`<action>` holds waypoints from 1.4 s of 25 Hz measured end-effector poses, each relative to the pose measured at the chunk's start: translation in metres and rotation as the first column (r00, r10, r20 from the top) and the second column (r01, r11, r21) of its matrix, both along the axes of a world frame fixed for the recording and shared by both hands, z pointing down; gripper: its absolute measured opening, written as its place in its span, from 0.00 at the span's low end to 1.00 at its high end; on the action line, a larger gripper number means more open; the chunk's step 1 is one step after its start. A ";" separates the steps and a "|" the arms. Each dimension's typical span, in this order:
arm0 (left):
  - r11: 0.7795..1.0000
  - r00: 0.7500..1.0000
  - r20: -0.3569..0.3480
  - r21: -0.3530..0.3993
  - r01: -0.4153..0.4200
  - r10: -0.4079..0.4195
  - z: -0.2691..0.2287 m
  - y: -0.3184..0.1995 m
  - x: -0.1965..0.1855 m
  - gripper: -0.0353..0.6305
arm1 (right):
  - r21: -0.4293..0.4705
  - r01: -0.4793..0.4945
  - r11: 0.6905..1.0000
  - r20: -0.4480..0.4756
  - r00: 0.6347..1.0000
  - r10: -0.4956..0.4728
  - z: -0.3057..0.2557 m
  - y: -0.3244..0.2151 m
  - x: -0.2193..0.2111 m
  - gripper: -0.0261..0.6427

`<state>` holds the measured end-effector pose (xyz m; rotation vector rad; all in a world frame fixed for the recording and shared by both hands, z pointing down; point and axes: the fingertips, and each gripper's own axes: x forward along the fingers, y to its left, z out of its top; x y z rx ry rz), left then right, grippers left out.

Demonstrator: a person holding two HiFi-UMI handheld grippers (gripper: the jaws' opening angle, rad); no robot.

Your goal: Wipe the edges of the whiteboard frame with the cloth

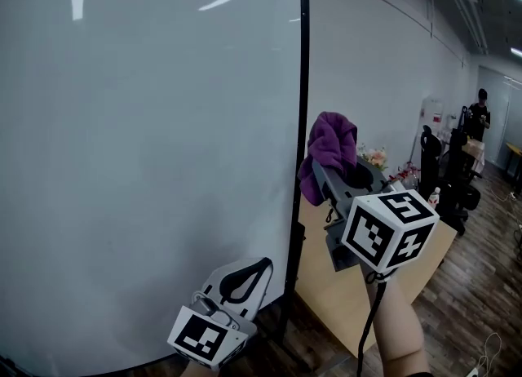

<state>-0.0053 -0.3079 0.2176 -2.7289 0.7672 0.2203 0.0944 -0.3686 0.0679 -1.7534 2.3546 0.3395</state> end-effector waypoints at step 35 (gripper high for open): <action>0.996 0.995 -0.075 0.054 0.066 -0.062 -0.017 -0.044 0.015 0.08 | 0.131 0.070 0.989 -0.078 0.995 -0.060 -0.126 -0.067 0.013 0.17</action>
